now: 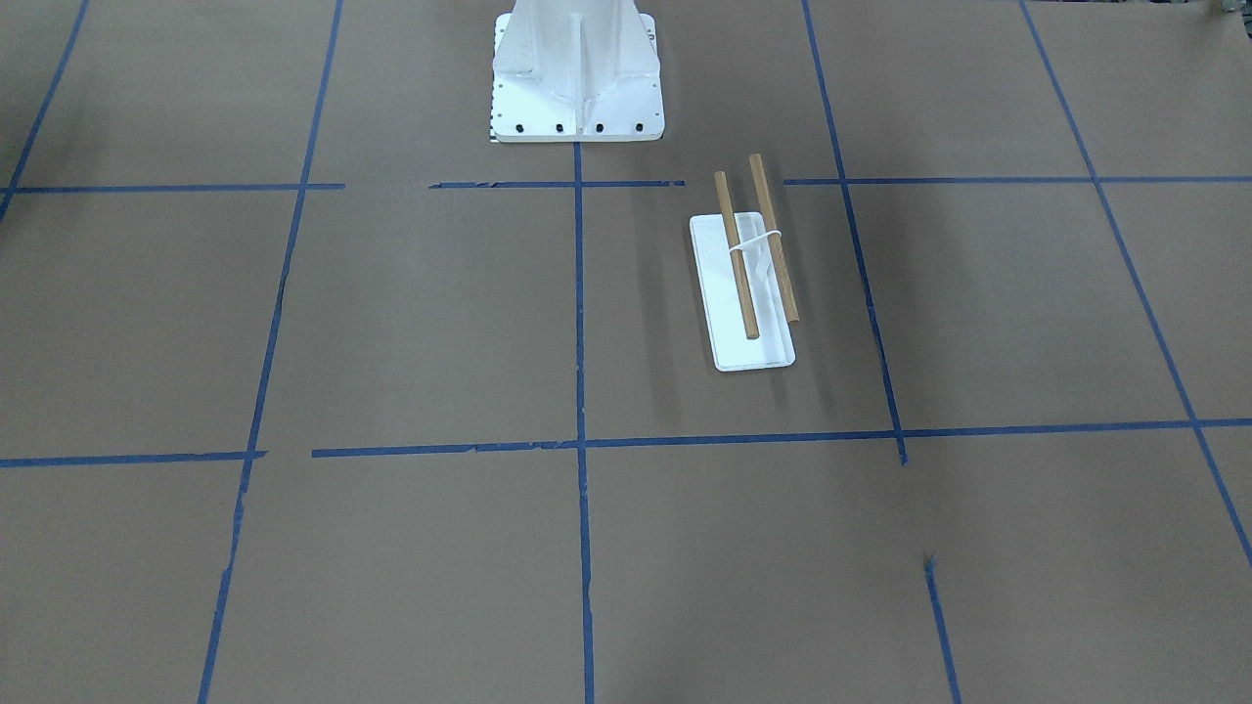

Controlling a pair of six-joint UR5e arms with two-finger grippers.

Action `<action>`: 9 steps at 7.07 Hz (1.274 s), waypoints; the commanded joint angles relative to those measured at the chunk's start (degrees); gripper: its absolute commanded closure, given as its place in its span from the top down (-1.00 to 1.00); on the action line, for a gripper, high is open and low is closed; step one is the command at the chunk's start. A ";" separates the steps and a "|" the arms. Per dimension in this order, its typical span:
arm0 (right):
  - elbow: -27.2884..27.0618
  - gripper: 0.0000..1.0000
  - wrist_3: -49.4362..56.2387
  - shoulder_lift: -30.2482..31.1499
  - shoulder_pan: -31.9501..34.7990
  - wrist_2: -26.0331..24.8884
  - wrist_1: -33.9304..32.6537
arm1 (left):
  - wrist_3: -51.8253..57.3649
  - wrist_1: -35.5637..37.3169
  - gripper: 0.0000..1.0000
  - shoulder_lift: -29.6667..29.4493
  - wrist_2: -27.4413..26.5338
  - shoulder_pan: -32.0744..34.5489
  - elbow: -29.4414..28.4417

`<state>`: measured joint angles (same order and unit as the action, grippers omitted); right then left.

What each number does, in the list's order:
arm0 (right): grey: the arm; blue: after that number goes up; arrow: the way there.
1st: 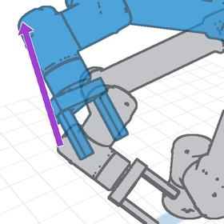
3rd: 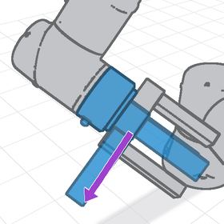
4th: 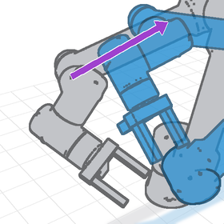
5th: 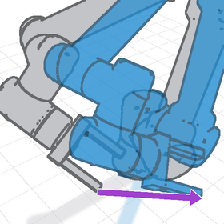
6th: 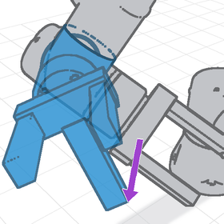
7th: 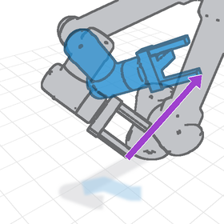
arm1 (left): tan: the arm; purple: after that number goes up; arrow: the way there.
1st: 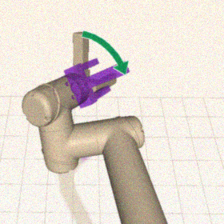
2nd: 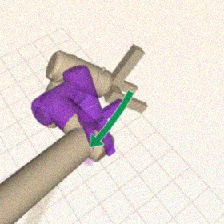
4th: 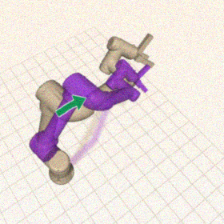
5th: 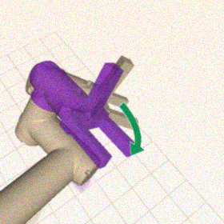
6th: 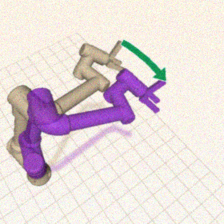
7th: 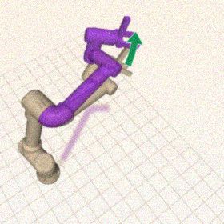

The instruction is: Hang towel on rack

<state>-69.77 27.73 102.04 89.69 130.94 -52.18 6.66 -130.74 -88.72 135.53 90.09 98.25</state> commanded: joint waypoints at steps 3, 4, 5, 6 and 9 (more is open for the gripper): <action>4.64 0.13 4.61 1.59 0.22 -5.33 6.13 | 0.02 -1.36 1.00 0.12 0.00 0.00 0.10; 4.73 -0.10 4.70 1.59 0.22 -6.13 6.13 | 0.02 -1.36 1.00 0.12 0.00 0.00 0.01; 4.64 -0.24 4.79 2.02 0.40 -6.14 6.13 | 0.02 -1.36 1.00 0.12 0.00 0.00 0.10; 4.64 -0.60 4.79 2.03 0.40 -6.40 6.22 | 0.02 -1.36 1.00 0.21 0.00 0.00 0.01; 4.12 -1.00 4.70 2.11 0.40 -6.40 6.30 | 0.02 -1.36 1.00 0.21 0.00 0.00 0.01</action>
<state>-65.29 32.46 104.08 90.08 124.37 -45.95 6.68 -132.10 -88.51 135.53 90.09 98.32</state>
